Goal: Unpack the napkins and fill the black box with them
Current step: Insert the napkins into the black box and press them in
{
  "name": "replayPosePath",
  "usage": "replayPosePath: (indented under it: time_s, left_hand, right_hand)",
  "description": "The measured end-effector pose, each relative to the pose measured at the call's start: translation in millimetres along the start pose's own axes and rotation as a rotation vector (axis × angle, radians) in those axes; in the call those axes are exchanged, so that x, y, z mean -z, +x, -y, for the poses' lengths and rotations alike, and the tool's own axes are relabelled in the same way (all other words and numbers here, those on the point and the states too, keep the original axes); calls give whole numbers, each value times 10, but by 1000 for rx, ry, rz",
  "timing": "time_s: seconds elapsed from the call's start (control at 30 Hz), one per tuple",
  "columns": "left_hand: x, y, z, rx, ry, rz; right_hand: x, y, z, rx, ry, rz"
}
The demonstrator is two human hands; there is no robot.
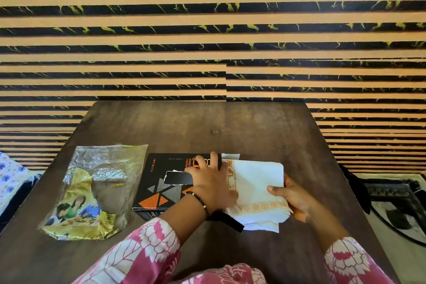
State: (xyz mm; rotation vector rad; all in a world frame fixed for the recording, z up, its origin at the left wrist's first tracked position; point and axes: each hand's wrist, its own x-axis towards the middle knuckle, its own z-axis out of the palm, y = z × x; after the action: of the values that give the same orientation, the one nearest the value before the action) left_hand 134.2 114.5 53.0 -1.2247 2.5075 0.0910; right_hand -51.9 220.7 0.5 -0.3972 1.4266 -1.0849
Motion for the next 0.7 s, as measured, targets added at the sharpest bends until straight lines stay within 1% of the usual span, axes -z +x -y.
replayPosePath:
  time_s: [0.17, 0.33, 0.4, 0.5, 0.63, 0.7]
  left_hand:
    - [78, 66, -2, -13, 117, 64]
    - [-35, 20, -24, 21, 33, 108]
    - [-72, 19, -39, 33, 13, 92]
    - [-134, 23, -41, 2, -19, -7]
    - [-320, 18, 88, -55, -257, -236]
    - [-408, -23, 129, -65, -265, -301]
  right_hand:
    - [51, 41, 19, 6, 37, 46]
    - [66, 106, 28, -12, 65, 61]
    - [67, 135, 22, -16, 68, 55]
    - [83, 181, -8, -17, 70, 33]
    - [73, 220, -23, -5, 76, 19]
    - [12, 230, -13, -1, 63, 35]
